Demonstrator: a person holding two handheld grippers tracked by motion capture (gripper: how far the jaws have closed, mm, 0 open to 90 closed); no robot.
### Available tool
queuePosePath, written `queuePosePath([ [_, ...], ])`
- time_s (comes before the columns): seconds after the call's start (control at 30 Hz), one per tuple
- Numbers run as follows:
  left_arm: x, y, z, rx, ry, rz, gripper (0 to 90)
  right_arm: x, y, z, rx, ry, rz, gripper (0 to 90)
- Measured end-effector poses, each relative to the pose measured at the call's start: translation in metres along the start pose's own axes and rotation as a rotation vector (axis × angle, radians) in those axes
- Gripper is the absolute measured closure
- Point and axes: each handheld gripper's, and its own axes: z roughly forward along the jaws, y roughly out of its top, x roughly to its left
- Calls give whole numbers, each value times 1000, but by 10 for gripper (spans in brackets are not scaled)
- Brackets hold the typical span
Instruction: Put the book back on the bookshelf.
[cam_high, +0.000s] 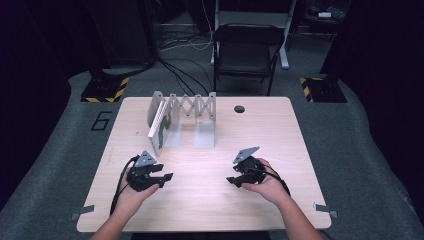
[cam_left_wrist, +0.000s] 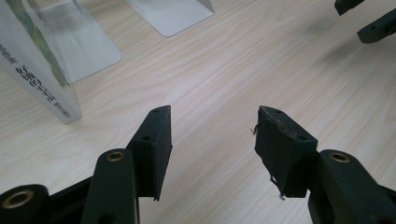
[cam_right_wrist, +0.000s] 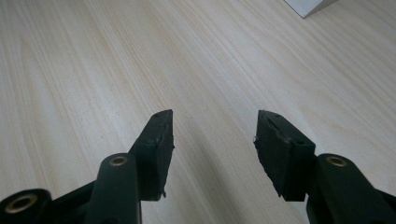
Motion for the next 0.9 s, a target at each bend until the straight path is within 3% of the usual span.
queuePosePath([
  [0.27, 4, -14, 6, 11, 23, -25, 460, 0, -1, 1, -3, -2, -2, 467],
  [0.5, 8, -22, 13, 23, 40, -20, 459, 1, -2, 4, 7, 2, -1, 468],
  [0.77, 8, -28, 23, 43, 27, -27, 459, -1, -6, 7, 11, 2, 7, 468],
  [0.9, 5, -28, 29, 66, 10, 0, 460, -2, -7, 9, 13, 1, 14, 468],
])
